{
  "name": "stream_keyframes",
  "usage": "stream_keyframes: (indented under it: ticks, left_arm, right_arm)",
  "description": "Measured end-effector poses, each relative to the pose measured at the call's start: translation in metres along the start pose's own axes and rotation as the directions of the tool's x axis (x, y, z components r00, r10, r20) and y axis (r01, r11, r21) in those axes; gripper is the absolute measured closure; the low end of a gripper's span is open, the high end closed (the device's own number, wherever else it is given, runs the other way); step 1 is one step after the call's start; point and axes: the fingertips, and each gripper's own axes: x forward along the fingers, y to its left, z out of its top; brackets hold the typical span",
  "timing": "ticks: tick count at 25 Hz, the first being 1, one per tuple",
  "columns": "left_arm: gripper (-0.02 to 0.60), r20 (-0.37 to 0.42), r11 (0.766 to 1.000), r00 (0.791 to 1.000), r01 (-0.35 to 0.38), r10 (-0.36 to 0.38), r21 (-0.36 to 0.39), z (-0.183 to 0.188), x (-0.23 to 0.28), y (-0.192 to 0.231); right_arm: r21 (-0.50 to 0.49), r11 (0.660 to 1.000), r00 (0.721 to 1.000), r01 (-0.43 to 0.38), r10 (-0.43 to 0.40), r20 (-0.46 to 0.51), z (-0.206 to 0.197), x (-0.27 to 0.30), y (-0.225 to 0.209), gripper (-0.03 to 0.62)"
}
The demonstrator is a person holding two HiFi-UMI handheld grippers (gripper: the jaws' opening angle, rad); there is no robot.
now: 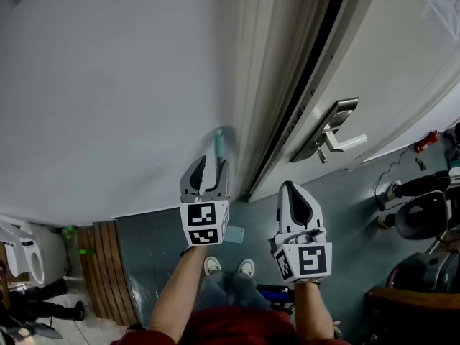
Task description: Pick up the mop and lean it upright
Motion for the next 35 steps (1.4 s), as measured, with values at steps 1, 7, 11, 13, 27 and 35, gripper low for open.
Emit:
stream_keyframes:
  ticks: [1, 7, 11, 13, 27, 35]
  left_arm:
    - [0.39, -0.005, 1.0, 1.0, 0.001, -0.001, -0.001, -0.002, 0.003, 0.001]
    - [0.385, -0.02, 1.0, 1.0, 0.003, -0.003, -0.009, -0.011, 0.022, 0.006]
    - [0.384, -0.03, 1.0, 1.0, 0.006, -0.006, -0.005, -0.014, 0.031, 0.006]
    - [0.383, -0.033, 1.0, 0.999, 0.005, -0.005, -0.005, -0.015, 0.035, 0.008]
    - [0.382, -0.043, 1.0, 0.999, 0.011, -0.011, -0.001, -0.018, 0.061, 0.011]
    - [0.391, -0.046, 1.0, 0.999, 0.001, -0.001, 0.003, -0.018, 0.067, 0.014]
  right_arm:
    - [-0.003, 1.0, 1.0, -0.003, 0.003, -0.004, -0.001, 0.0, 0.001, 0.577]
    - [-0.007, 1.0, 1.0, -0.002, 0.002, -0.019, -0.009, 0.0, 0.0, 0.577]
    - [-0.007, 1.0, 1.0, 0.006, -0.006, -0.027, -0.013, -0.002, -0.002, 0.577]
    - [-0.007, 1.0, 0.999, 0.01, -0.011, -0.032, -0.014, -0.002, -0.003, 0.577]
    - [-0.004, 1.0, 0.998, 0.024, -0.024, -0.063, -0.029, -0.007, -0.008, 0.577]
    - [0.001, 0.999, 0.997, 0.033, -0.033, -0.069, -0.032, -0.006, -0.012, 0.577]
